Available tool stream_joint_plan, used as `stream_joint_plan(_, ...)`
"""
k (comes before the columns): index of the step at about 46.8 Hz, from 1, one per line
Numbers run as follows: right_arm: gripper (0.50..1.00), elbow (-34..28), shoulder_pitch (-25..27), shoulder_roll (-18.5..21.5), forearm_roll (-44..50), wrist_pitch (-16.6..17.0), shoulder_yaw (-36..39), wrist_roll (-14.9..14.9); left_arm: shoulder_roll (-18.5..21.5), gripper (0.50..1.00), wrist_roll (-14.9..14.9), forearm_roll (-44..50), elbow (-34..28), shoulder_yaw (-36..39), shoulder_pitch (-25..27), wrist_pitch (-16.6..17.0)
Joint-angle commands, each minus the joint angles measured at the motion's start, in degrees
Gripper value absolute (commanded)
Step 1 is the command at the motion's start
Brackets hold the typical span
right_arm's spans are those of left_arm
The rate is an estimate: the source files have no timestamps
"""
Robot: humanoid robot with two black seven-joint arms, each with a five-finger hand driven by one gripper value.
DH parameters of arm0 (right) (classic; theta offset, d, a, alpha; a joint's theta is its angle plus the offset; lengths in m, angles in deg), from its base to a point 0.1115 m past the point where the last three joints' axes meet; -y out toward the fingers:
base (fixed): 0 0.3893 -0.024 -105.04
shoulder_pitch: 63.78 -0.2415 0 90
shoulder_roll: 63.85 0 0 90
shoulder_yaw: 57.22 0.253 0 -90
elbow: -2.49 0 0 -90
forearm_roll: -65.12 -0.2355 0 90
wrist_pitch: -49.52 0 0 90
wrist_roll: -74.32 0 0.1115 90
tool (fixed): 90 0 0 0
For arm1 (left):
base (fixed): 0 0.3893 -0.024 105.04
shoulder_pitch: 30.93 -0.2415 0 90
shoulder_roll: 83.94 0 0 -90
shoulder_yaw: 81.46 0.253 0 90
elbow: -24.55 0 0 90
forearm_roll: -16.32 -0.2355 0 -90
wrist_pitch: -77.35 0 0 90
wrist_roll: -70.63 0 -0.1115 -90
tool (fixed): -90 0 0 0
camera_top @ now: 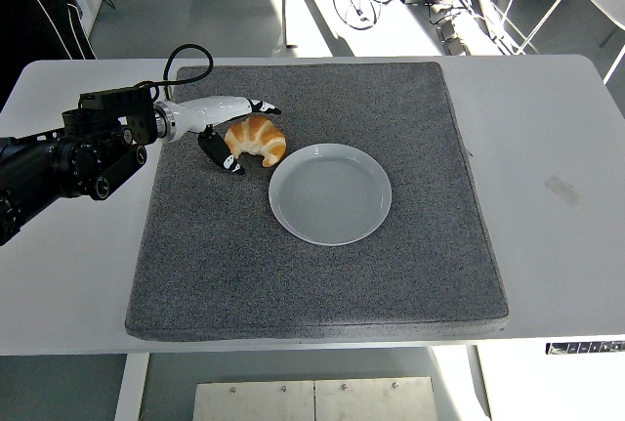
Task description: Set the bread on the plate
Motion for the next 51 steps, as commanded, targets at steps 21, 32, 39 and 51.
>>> stream_joint_plan(21,1.0,0.09,0.0,0.0,0.0,0.0,-0.14,0.0,-2.19,0.5,-0.66,0.21,4.49,2.94,0.16,3.19)
stream_joint_plan(32,1.0,0.09,0.0,0.0,0.0,0.0,-0.14,0.0,-1.67,0.5,-4.26,1.7,4.49,2.94,2.97,2.75)
stream_joint_plan(39,1.0,0.09,0.0,0.0,0.0,0.0,-0.14,0.0,-0.79,0.5,-6.04,2.15,4.49,2.95,7.18,1.78)
stream_joint_plan(51,1.0,0.18,-0.09,0.0,0.0,0.0,-0.14,0.0,1.76,0.5,-6.04,4.69,4.49,2.86,14.22,-4.02)
